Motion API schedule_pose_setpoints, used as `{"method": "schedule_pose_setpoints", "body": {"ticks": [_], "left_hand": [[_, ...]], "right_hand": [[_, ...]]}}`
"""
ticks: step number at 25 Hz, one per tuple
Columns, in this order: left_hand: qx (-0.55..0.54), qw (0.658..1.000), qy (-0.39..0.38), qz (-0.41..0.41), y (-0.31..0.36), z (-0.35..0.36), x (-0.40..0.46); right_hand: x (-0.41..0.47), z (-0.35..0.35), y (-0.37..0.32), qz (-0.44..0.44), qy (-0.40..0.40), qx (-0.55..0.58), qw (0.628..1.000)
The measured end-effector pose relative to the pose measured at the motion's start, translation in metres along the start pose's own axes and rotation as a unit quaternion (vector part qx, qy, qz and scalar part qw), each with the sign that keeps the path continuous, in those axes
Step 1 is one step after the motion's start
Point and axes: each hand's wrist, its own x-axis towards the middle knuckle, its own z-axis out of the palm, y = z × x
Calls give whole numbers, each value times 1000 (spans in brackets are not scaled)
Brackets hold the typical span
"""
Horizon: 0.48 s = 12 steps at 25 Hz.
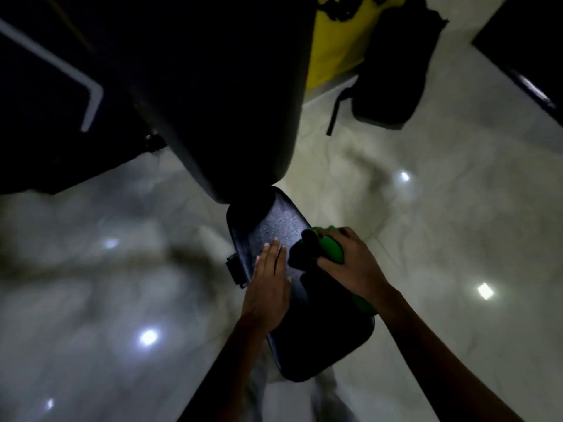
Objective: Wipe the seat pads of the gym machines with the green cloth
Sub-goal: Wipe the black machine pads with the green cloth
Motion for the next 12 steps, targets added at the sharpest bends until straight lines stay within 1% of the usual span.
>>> {"method": "schedule_pose_setpoints", "body": {"ticks": [2, 5, 8, 9, 12], "left_hand": [[4, 1000, 10, -16, 3, 4, -1], [21, 996, 35, -80, 18, 16, -3], [15, 985, 82, -150, 43, 28, -1], [12, 980, 111, -167, 50, 31, -3], [-15, 960, 152, -236, 69, 43, -6]], "right_hand": [[20, 1, 1, -43, -34, -36, 998], [42, -10, -4, -125, -114, -70, 983], [56, -35, -1, -182, -166, -105, 963], [59, -43, 2, -201, -177, -110, 957], [68, -57, 12, -211, -201, -113, 950]]}}
